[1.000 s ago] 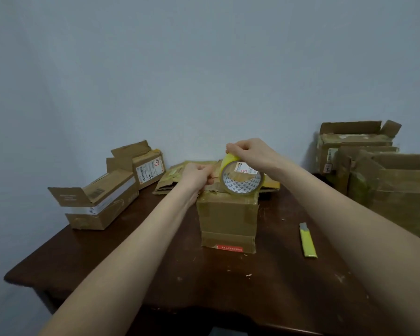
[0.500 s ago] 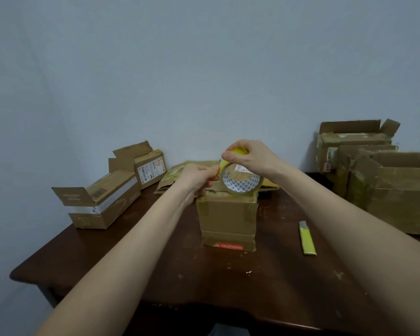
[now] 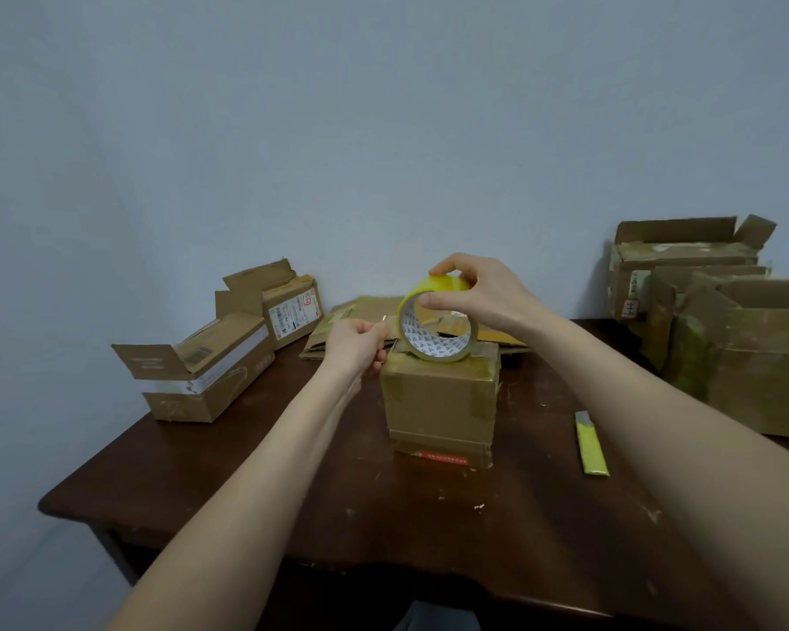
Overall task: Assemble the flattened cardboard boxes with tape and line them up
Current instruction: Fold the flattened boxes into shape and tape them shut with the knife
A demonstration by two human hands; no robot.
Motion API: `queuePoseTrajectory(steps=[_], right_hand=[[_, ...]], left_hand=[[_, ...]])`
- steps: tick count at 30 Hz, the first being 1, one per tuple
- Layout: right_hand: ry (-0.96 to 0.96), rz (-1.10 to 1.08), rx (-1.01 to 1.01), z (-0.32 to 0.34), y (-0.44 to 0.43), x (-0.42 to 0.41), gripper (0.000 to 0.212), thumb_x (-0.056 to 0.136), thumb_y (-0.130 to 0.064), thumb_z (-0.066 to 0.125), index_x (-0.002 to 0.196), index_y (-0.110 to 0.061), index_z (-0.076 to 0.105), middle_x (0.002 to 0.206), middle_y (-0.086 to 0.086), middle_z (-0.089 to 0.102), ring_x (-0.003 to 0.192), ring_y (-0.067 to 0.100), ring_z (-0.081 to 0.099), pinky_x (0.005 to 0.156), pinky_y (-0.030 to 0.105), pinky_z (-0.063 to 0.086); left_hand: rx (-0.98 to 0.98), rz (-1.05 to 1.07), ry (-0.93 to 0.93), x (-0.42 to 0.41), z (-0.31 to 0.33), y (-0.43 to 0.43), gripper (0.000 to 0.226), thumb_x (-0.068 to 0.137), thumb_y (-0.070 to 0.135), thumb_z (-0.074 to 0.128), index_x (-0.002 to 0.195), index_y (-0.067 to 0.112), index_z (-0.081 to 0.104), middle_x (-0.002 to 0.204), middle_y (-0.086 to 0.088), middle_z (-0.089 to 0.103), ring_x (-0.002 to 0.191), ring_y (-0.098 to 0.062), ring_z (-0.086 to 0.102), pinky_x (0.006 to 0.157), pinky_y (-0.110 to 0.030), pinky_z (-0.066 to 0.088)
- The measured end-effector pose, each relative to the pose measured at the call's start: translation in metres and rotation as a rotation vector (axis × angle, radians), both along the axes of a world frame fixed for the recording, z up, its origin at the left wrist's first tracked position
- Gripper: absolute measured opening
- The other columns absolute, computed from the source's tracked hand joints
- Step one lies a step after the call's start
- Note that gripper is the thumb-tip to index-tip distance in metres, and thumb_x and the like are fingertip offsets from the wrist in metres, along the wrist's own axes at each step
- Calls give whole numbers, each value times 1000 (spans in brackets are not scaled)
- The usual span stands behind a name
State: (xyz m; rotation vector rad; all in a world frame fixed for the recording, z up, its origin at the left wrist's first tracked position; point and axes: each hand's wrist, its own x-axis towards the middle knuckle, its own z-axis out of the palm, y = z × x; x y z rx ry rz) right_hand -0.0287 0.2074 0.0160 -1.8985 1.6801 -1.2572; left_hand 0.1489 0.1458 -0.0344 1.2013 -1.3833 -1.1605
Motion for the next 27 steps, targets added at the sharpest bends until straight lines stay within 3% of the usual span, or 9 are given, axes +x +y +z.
queuePoseTrajectory(steps=[3,5,11,15,18,20,22,24,27], right_hand=[[103,-2,6,10,-2,0,48,74,-45,77,116,-24,68,118,-8,63,110,9,53,88,22,40],[174,7,17,15,-1,-1,50,75,-46,76,119,-23,67,127,-6,62,119,10,51,94,22,37],[253,-71,48,20,0,4,50,72,-49,78,108,-21,58,106,-3,52,96,17,50,74,29,38],[243,-12,76,16,-3,9,43,74,-47,76,108,-26,60,110,-5,51,103,15,47,80,29,37],[212,-13,42,6,-5,14,43,79,-47,72,114,-26,59,112,-6,55,102,14,50,78,27,38],[199,-28,29,4,-4,17,44,81,-48,69,117,-25,58,109,-6,55,98,15,51,75,27,38],[207,-26,19,3,-5,17,45,82,-49,68,119,-25,59,111,-6,56,99,15,52,76,27,39],[198,-19,9,1,-6,17,46,81,-50,68,120,-27,60,117,-7,58,106,14,51,82,27,40],[148,-23,-7,-3,-6,15,47,81,-50,69,123,-30,61,127,-7,59,117,12,50,93,28,41]], left_hand=[[42,26,50,10,-1,-3,26,97,8,52,70,9,49,56,-2,43,48,-9,40,36,-16,45],[82,10,64,14,0,-5,23,96,9,53,74,8,50,61,-3,41,52,-9,41,39,-20,51],[117,6,-37,18,-8,-3,28,95,14,56,68,12,50,57,-1,44,39,-5,40,33,-13,35],[180,-43,-118,15,-23,0,34,97,18,55,63,11,50,53,-2,42,35,-7,33,32,-14,25],[193,-114,-186,8,-35,7,22,98,18,50,80,8,58,55,-3,43,37,-9,34,35,-16,25],[59,-111,-428,9,-35,5,16,97,20,49,94,9,60,65,-3,53,47,-13,44,43,-21,35],[-254,7,-685,12,-30,1,19,96,21,51,106,13,65,89,-2,63,76,-17,58,66,-27,46],[-562,81,-636,10,-21,9,24,96,16,48,111,12,66,106,-2,65,99,-18,57,81,-27,42],[-569,-128,-476,1,-18,31,24,100,19,41,111,11,61,104,-3,65,95,-18,56,74,-28,37]])
